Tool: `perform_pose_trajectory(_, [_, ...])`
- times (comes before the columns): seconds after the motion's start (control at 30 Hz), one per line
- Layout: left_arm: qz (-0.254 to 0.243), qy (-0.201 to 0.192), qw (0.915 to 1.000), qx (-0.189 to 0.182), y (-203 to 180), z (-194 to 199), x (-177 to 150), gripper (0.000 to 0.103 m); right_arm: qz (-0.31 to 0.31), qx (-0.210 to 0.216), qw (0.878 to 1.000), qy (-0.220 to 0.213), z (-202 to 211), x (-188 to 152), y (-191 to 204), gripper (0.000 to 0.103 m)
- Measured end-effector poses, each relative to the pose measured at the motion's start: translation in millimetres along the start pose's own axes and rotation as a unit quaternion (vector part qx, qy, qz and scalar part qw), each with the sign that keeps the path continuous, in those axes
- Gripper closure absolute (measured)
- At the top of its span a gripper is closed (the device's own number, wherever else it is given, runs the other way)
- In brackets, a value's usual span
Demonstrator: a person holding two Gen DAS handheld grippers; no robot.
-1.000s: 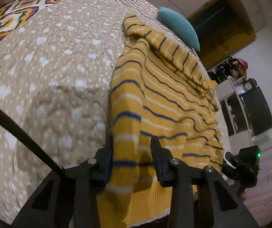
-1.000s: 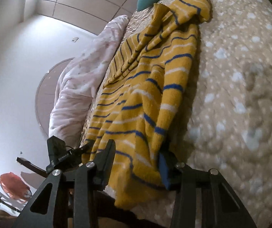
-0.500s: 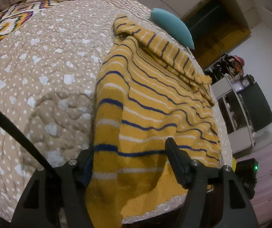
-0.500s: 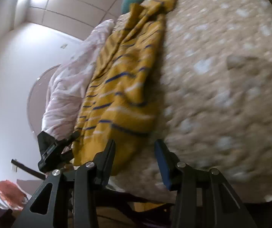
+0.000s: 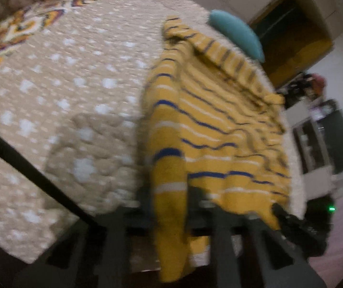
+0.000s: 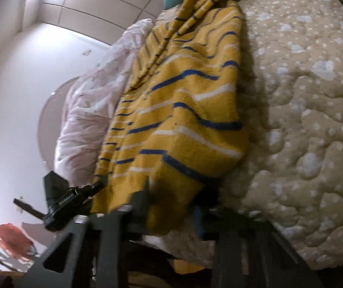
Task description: Fold small clothes
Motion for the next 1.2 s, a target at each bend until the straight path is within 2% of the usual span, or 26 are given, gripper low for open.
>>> perform_pose_trajectory(0.1, [0.04,0.001,0.9987,-0.03,4.7,14.7,12.5,0.094,-0.004,-0.004,1.0,-0.015,13.0,12.0,1.0,0.093])
perform_pose_trajectory(0.23, [0.01,-0.027,0.9985,-0.047,-10.6,55.1,17.0,0.094,0.01,0.025,0.999,-0.033,45.9,25.6,27.1,0.094])
perform_pose_trajectory(0.3, [-0.012,-0.033,0.9979,-0.055,-19.8,73.7,7.4,0.094,0.031,0.039,0.998,-0.025,68.3,19.3,46.4,0.094])
perform_pose_trajectory(0.37, [-0.036,-0.029,0.9974,-0.055,-25.5,84.7,-12.7,0.094,0.053,0.03,0.998,-0.009,84.8,4.0,59.1,0.094])
perform_pose_trajectory(0.5, [-0.034,-0.003,0.9982,-0.049,-18.2,75.8,-42.6,0.094,0.057,0.004,0.998,0.029,92.6,-37.9,60.8,0.094])
perform_pose_trajectory(0.57, [-0.008,0.02,0.9984,-0.053,-9.0,63.1,-47.4,0.094,0.039,-0.002,0.999,0.037,88.1,-51.1,50.8,0.094])
perform_pose_trajectory(0.63, [0.013,0.033,0.9978,-0.056,0.1,55.6,-45.8,0.094,0.026,-0.002,0.999,0.037,82.8,-51.7,44.1,0.094])
perform_pose_trajectory(0.73, [0.008,0.024,0.9982,-0.055,1.8,55.8,-36.0,0.094,0.036,0.002,0.999,0.035,77.6,-41.3,48.3,0.094])
perform_pose_trajectory(0.8, [0.0,0.015,0.9983,-0.056,-2.6,57.4,-27.7,0.094,0.057,-0.003,0.998,0.032,73.4,-28.7,56.3,0.094])
perform_pose_trajectory(0.9, [-0.005,-0.011,0.9978,-0.065,-16.6,59.2,9.7,0.094,0.092,-0.006,0.996,0.006,77.9,6.3,72.9,0.094])
perform_pose_trajectory(1.03, [-0.02,-0.067,0.995,-0.071,-46.6,57.5,91.2,0.094,0.151,-0.026,0.987,-0.043,76.0,84.2,101.1,0.094])
perform_pose_trajectory(1.13, [-0.015,-0.081,0.9944,-0.067,-65.1,38.5,141.4,0.094,0.163,-0.035,0.984,-0.064,65.5,139.1,109.7,0.094])
perform_pose_trajectory(1.2, [-0.012,-0.083,0.9953,-0.049,-73.7,16.7,170.1,0.094,0.16,-0.051,0.982,-0.08,50.7,177.9,106.5,0.094])
Point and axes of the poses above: each gripper's, at about its wrist camera, not at the fingertips, and z roughly against the way its jaws point, y to its left, x to its top, the point moved 10 cm from there along -z, roughly the way its jaws point, and after that the axes turned 8 degrees about x, right-handed, at the moved point
